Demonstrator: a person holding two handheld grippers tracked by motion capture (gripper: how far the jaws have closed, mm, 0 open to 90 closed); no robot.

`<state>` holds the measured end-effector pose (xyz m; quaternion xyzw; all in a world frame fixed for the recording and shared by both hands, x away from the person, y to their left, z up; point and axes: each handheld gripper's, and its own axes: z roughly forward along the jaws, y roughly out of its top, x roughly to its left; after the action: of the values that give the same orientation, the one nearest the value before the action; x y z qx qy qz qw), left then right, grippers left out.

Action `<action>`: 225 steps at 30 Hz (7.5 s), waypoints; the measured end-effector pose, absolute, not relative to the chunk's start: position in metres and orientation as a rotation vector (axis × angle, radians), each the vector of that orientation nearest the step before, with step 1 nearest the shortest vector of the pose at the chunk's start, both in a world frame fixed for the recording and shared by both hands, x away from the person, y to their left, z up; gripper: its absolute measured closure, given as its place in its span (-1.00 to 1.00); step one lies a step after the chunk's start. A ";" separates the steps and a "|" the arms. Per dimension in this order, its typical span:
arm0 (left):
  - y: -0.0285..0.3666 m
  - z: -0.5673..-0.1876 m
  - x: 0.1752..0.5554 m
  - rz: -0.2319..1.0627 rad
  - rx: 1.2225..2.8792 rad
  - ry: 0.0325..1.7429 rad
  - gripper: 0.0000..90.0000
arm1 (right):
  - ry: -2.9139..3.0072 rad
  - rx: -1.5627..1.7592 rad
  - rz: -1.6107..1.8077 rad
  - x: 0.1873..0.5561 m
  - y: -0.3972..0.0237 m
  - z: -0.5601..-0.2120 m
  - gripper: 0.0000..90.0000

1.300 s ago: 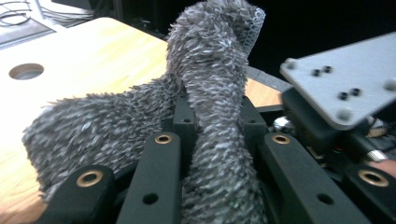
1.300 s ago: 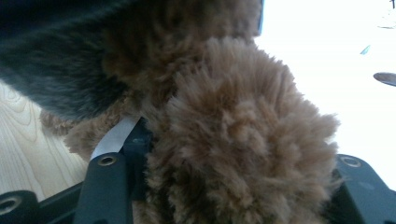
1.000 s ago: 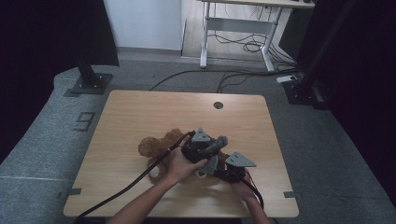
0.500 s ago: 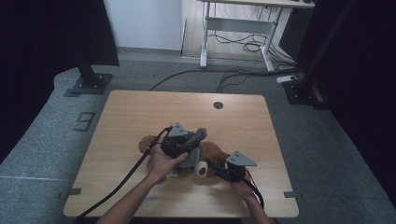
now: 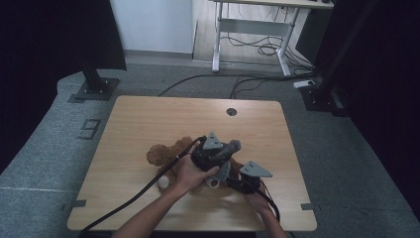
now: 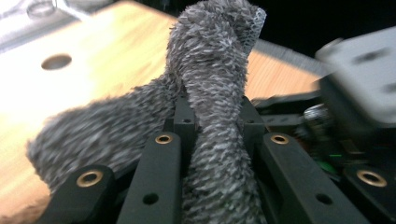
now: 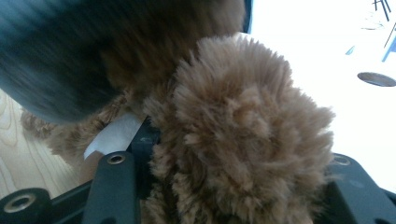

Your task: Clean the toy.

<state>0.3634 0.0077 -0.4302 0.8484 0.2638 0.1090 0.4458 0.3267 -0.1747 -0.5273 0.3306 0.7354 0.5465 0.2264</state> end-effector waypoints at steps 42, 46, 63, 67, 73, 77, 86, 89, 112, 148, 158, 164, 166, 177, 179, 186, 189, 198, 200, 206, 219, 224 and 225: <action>0.228 -0.482 0.392 0.184 1.834 1.120 0.67 | 2.033 0.906 1.528 0.326 -0.176 -0.527 0.01; 0.233 -0.475 0.390 0.193 1.823 1.123 0.67 | 2.034 0.907 1.526 0.326 -0.176 -0.527 0.01; 0.136 -0.466 0.403 0.075 1.944 0.943 0.68 | 2.047 0.881 1.544 0.329 -0.177 -0.523 -0.18; 0.140 -0.472 0.395 0.081 1.942 0.938 0.70 | 2.063 0.926 1.606 0.330 -0.183 -0.513 -0.49; 0.145 -0.477 0.382 0.091 1.920 0.921 0.71 | 2.016 1.000 1.721 0.333 -0.192 -0.484 -0.60; 0.147 -0.477 0.376 0.097 1.922 0.910 0.71 | 2.082 1.040 1.654 0.352 -0.186 -0.473 -0.63; 0.152 -0.473 0.364 0.088 1.917 0.877 0.70 | 2.356 1.114 1.509 0.360 -0.161 -0.495 -0.66; 0.156 -0.468 0.357 0.078 1.903 0.855 0.68 | 2.351 1.107 1.473 0.345 -0.159 -0.499 -0.59; 0.158 -0.487 0.372 0.148 1.805 0.871 0.66 | 2.065 0.971 1.285 0.346 -0.145 -0.512 0.29; 0.150 -0.465 0.401 0.135 1.863 0.920 0.63 | 2.021 0.762 1.457 0.327 -0.163 -0.517 0.15; 0.158 -0.484 0.372 0.158 1.855 0.905 0.69 | 2.068 1.003 1.528 0.319 -0.172 -0.506 -0.63; 0.163 -0.491 0.354 0.160 1.853 0.893 0.69 | 2.144 1.061 1.488 0.319 -0.170 -0.510 -0.67; 0.165 -0.493 0.351 0.161 1.852 0.891 0.69 | 2.159 1.053 1.435 0.317 -0.166 -0.510 -0.57; 0.155 -0.444 0.353 0.178 1.863 0.803 0.66 | 2.103 0.886 1.390 0.303 -0.160 -0.522 -0.12; 0.144 -0.432 0.358 0.180 1.879 0.779 0.66 | 2.106 0.864 1.377 0.302 -0.159 -0.522 -0.11; 0.107 -0.421 0.391 0.143 1.952 0.784 0.64 | 2.109 0.830 1.394 0.305 -0.162 -0.522 -0.10; 0.096 -0.431 0.403 0.094 1.998 0.804 0.64 | 2.111 0.818 1.392 0.307 -0.162 -0.522 -0.09; 0.094 -0.454 0.404 0.082 2.066 0.838 0.66 | 2.111 0.735 1.368 0.312 -0.161 -0.521 -0.08; 0.098 -0.459 0.402 0.082 2.047 0.849 0.67 | 2.112 0.713 1.357 0.317 -0.161 -0.521 -0.08; 0.112 -0.470 0.391 0.089 1.961 0.870 0.69 | 2.132 0.645 1.301 0.334 -0.160 -0.515 -0.12; 0.118 -0.480 0.358 0.148 1.924 0.826 0.71 | 2.146 1.024 1.511 0.313 -0.173 -0.522 -0.74; 0.119 -0.480 0.352 0.160 1.927 0.821 0.71 | 2.152 1.030 1.525 0.316 -0.169 -0.525 -0.64; 0.118 -0.479 0.351 0.157 1.931 0.819 0.71 | 2.149 1.027 1.514 0.315 -0.167 -0.525 -0.55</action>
<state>0.3510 0.1185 -0.4794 0.7970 0.3383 0.0648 0.4962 0.3154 -0.1672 -0.5253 0.3591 0.7518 0.5297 0.1590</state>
